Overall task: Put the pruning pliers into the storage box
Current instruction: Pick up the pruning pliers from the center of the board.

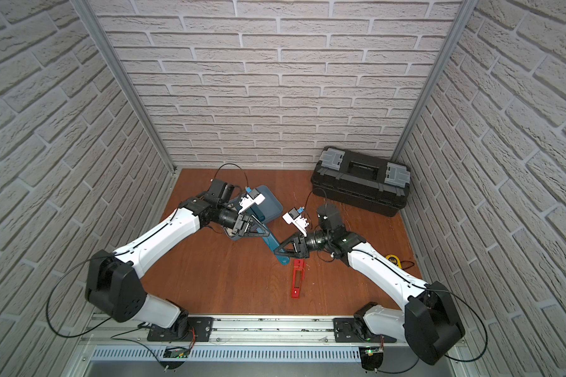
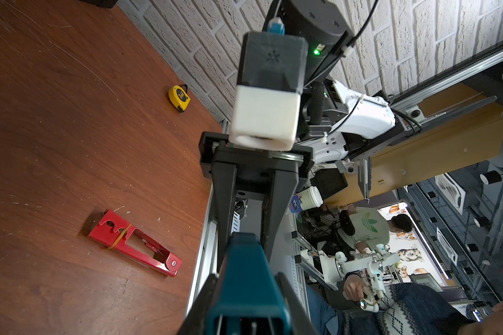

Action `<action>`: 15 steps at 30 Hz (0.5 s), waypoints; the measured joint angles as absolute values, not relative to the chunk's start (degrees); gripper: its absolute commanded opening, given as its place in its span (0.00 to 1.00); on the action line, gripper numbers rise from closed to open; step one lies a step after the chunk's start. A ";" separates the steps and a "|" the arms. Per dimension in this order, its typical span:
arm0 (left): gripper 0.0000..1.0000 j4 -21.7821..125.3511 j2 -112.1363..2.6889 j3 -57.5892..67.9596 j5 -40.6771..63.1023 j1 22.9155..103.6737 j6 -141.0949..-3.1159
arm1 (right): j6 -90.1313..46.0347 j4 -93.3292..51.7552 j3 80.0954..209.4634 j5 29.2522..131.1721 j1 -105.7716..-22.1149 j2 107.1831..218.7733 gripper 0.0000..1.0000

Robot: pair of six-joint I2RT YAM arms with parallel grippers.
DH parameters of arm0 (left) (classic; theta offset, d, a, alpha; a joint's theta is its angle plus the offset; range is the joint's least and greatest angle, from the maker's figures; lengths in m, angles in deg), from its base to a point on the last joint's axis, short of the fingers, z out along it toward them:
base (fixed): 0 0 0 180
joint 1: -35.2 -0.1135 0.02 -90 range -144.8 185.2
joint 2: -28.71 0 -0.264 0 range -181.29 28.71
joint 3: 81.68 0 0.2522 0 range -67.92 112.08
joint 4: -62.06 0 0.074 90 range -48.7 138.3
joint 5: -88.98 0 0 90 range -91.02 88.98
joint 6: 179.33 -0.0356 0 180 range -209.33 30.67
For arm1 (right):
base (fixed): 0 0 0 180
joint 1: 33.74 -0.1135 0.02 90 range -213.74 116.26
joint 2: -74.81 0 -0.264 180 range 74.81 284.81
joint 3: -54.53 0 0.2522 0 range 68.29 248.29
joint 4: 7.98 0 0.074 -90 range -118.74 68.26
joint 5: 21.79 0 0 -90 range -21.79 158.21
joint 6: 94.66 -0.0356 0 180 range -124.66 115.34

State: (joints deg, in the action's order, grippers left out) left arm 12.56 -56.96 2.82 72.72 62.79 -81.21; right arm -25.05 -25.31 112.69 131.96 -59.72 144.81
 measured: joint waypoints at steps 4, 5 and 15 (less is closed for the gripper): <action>0.42 12.01 -56.98 3.28 72.19 62.79 -81.45 | -24.91 -25.16 112.76 131.94 -59.72 144.81 0.03; 0.49 12.05 -56.98 3.30 71.84 62.79 -81.42 | -24.83 -25.33 112.76 131.63 -59.74 144.81 0.03; 0.70 11.46 -54.73 4.35 66.60 61.59 -81.29 | -24.13 -28.24 112.76 128.83 -59.76 144.72 0.03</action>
